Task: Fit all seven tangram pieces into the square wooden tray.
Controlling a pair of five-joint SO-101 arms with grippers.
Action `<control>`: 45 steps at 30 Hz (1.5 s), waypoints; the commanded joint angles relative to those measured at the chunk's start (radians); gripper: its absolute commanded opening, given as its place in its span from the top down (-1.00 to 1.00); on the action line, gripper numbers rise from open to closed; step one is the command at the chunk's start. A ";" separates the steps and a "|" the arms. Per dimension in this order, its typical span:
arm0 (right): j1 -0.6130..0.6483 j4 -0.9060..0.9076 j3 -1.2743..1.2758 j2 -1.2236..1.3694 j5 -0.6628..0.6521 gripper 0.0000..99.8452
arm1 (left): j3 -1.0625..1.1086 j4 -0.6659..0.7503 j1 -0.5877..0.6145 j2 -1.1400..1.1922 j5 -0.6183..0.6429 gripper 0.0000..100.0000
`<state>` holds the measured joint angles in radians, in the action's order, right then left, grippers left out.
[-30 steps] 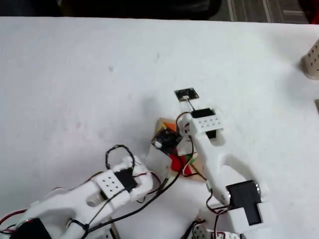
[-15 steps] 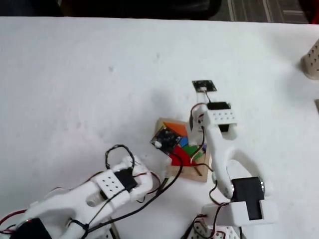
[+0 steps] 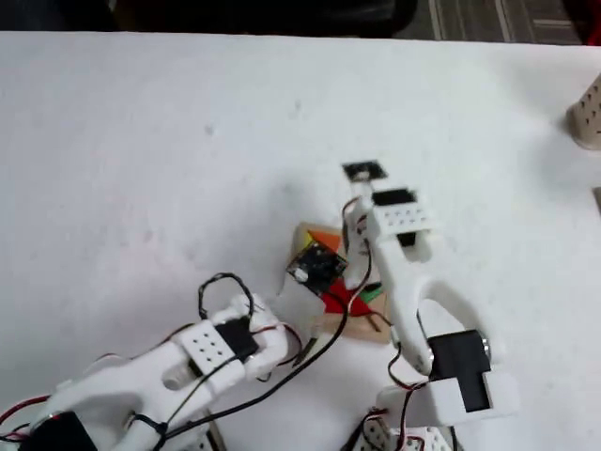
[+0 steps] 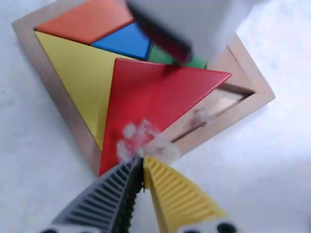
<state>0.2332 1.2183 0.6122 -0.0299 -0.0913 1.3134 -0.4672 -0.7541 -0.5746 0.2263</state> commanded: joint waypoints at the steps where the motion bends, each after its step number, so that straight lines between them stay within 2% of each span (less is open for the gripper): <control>1: -0.001 -0.061 0.026 -0.002 -0.006 0.96 | -0.060 0.002 0.002 0.004 -0.015 0.96; 10: -0.110 -0.101 -0.015 -0.001 -0.015 0.96 | -0.060 0.003 -0.001 0.004 -0.015 0.96; 14: -0.119 -0.097 -0.018 -0.008 -0.025 0.96 | -0.060 0.028 -0.024 0.007 -0.015 0.96; 19: -0.116 -0.045 -0.038 -0.010 -0.051 0.96 | -0.061 0.031 -0.081 0.008 -0.011 0.96; 25: -0.150 0.035 -0.077 -0.038 -0.052 0.96 | -0.066 0.031 -0.117 0.004 0.057 0.96; 30: -0.203 0.030 -0.018 -0.170 -0.052 0.96 | -0.127 0.009 -0.051 0.002 0.057 0.96; 33: -0.208 -0.001 0.049 -0.225 -0.052 0.96 | -0.195 -0.066 0.071 0.002 0.054 0.96; 37: -0.209 -0.033 0.084 -0.246 -0.052 0.96 | -0.227 -0.034 0.216 0.013 -0.015 0.96; 40: -0.209 -0.035 0.086 -0.246 -0.051 0.96 | -0.213 -0.014 0.242 0.015 -0.032 0.96; 45: -0.209 -0.035 0.089 -0.246 -0.051 0.96 | -0.170 0.044 0.206 0.085 -0.031 0.96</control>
<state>0.0338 1.1922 0.7027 -0.2325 -0.1327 1.1477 -0.4733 -0.5286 -0.5378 0.2018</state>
